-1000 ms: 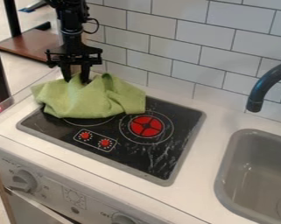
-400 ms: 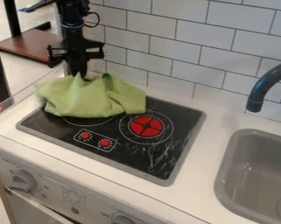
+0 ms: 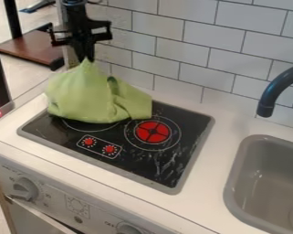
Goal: Unfold the cloth from top to bottom
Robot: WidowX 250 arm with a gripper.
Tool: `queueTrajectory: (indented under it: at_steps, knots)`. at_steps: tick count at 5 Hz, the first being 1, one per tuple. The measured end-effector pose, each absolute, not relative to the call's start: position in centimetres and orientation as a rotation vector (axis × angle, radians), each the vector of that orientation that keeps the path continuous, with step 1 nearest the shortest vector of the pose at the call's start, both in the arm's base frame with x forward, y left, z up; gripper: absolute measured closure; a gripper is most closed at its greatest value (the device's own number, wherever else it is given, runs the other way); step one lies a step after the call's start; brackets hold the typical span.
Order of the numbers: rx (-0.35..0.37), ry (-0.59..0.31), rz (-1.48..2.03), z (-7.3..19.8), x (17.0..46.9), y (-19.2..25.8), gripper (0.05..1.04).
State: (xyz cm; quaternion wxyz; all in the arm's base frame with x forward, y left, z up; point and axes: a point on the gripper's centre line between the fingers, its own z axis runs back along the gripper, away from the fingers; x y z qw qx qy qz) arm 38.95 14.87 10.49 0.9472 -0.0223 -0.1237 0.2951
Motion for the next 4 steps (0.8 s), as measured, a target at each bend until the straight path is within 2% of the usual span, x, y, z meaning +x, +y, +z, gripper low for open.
queueTrajectory:
  at_steps: [2, 3, 4]
  knots:
    - [-0.125, -0.237, 0.487, 11.9, 34.9, 11.2, 1.035]
    - [-0.126, -0.218, 0.426, 11.4, 32.0, 10.0, 1.035]
    - [-0.087, -0.187, 0.418, 9.3, 29.2, 9.6, 1.035]
